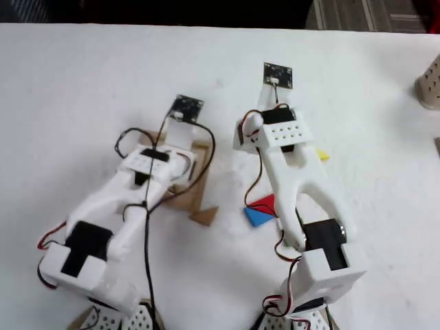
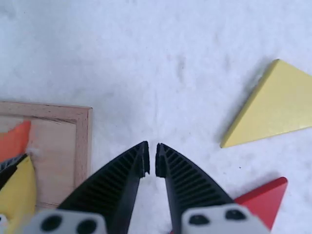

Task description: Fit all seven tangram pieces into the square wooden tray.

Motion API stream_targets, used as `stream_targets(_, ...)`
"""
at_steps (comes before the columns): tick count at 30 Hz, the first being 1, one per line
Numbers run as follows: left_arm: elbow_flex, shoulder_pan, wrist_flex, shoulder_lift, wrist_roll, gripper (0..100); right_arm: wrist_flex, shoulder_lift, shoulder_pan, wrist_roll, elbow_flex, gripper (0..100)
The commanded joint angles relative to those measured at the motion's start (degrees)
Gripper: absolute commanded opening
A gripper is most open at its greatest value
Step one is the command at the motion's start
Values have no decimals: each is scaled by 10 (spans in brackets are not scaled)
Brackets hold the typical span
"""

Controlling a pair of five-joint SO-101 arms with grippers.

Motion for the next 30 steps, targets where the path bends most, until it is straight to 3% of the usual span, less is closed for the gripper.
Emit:
stream_targets(1, -55, -34, 2, 15, 1, 23, -4, -33, 4, 1, -2, 32)
stream_targets(5, -81, -54, 7, 34, 10, 23, -4, -33, 4, 0, -2, 32)
stream_targets(9, -84, -79, 6, 36, 69, 23, -4, -33, 4, 1, -2, 32)
stream_targets(21, -53, -127, -25, -55, 73, 23, -7, -33, 3, 1, -2, 32)
stream_targets(25, -84, -152, -33, -12, 74, 22, -7, -33, 3, 1, -2, 32)
stream_targets(30, -171, -151, 31, 89, 69, 22, -5, -33, 3, 1, -2, 32)
